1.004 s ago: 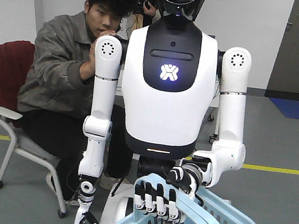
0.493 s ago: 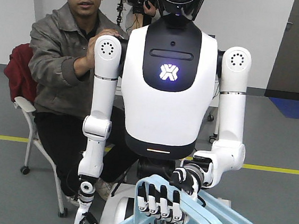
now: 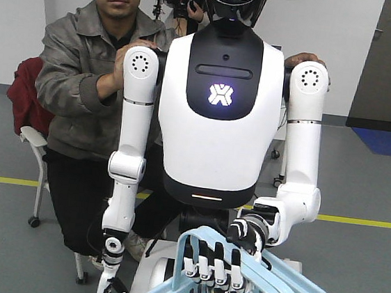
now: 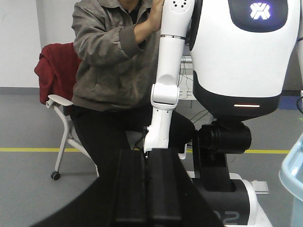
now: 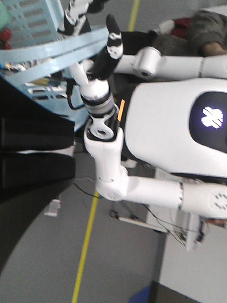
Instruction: Pick snacks and fruit into basket
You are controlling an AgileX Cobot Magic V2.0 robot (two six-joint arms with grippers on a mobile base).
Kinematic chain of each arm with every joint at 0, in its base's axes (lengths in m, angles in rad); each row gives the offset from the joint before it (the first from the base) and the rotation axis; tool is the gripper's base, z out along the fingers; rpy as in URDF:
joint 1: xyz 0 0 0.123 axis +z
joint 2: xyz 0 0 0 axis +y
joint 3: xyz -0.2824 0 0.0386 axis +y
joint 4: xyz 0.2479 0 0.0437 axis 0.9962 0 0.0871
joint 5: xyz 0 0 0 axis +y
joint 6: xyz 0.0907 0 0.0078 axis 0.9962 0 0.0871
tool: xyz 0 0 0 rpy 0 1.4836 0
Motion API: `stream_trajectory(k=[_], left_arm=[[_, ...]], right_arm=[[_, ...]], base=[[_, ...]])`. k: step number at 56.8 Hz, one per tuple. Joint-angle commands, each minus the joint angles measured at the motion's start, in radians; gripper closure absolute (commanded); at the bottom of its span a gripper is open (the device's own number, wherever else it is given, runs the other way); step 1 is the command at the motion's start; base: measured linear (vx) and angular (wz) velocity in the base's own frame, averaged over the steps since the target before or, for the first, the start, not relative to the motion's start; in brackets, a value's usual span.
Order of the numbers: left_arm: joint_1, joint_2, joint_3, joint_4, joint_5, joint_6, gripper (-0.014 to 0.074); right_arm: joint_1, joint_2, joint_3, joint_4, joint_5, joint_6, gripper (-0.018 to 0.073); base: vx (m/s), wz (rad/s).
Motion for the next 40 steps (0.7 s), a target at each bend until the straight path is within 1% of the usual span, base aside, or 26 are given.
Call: stream_trajectory(k=[1, 2, 8, 11, 17, 25, 31, 40], left_arm=[[0.001, -0.009, -0.027, 0.000, -0.087, -0.006, 0.0603], [0.001, -0.009, -0.027, 0.000, -0.087, -0.006, 0.0603], [0.001, -0.009, -0.027, 0.000, -0.087, -0.006, 0.0603], [0.001, -0.009, -0.027, 0.000, -0.087, -0.006, 0.0603], [0.001, -0.009, -0.027, 0.000, -0.087, -0.006, 0.0603], [0.001, -0.009, -0.027, 0.000, -0.087, -0.006, 0.0603], [0.001, -0.009, -0.027, 0.000, -0.087, -0.006, 0.0603], [0.001, -0.009, -0.027, 0.000, -0.087, -0.006, 0.0603]], right_arm=[[-0.062, -0.103, 0.132, -0.016, -0.214, 0.004, 0.0573], [-0.074, -0.133, 0.185, -0.016, -0.227, 0.004, 0.0573], [-0.117, -0.273, 0.369, -0.017, -0.239, 0.004, 0.0571], [-0.130, -0.337, 0.446, -0.021, -0.241, 0.013, 0.0571], [-0.131, -0.432, 0.571, -0.032, -0.246, 0.047, 0.0570], [-0.131, -0.449, 0.653, -0.033, -0.309, 0.052, 0.0570], [-0.131, -0.452, 0.684, -0.032, -0.401, 0.052, 0.0570], [-0.131, -0.452, 0.691, -0.032, -0.410, 0.052, 0.0570]], base=[[0.00, 0.00], [0.00, 0.00], [0.00, 0.00], [0.00, 0.00], [0.00, 0.00], [0.00, 0.00], [0.00, 0.00], [0.00, 0.00]])
